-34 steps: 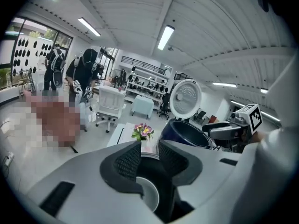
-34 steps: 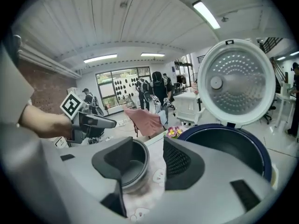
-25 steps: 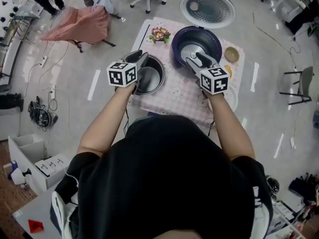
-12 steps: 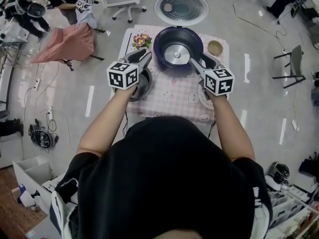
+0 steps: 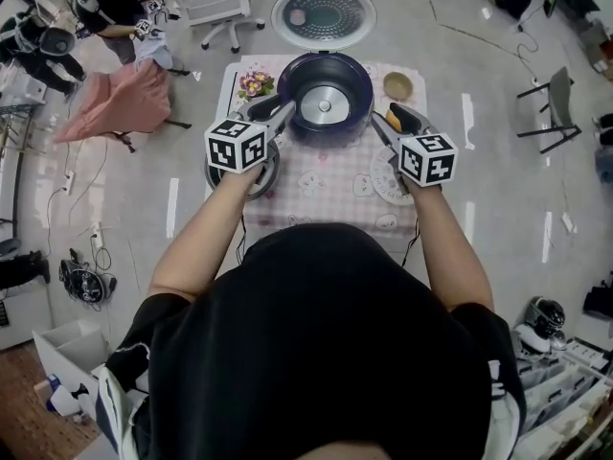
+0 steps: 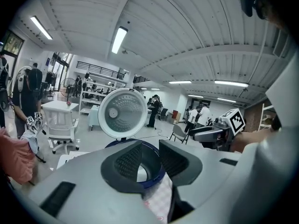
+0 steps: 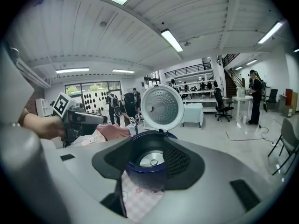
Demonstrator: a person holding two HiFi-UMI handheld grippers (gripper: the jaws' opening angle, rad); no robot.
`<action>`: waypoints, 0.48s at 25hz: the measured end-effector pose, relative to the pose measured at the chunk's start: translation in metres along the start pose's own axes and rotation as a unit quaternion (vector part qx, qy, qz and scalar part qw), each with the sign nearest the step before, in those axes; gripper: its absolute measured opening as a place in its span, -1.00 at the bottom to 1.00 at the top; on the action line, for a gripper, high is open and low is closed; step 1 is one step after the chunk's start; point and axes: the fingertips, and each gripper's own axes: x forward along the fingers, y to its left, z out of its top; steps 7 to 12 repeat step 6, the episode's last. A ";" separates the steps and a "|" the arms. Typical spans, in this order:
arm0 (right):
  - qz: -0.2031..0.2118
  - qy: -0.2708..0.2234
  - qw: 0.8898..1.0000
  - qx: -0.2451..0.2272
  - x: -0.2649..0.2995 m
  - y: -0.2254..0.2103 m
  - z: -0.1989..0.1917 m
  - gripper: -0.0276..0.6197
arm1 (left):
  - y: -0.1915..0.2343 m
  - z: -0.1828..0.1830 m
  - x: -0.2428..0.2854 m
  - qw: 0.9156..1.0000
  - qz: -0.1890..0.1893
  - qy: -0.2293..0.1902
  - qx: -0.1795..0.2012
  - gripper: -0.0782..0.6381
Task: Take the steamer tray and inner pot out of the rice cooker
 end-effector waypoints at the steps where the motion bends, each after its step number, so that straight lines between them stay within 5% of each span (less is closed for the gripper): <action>1: -0.002 0.000 1.000 0.001 -0.001 -0.005 -0.001 -0.27 | -0.001 -0.001 0.005 1.000 -0.002 0.002 0.001 -0.41; 12: -0.012 -0.002 1.000 0.009 -0.003 -0.027 -0.008 -0.27 | -0.004 -0.007 0.026 1.000 -0.006 0.007 0.002 -0.41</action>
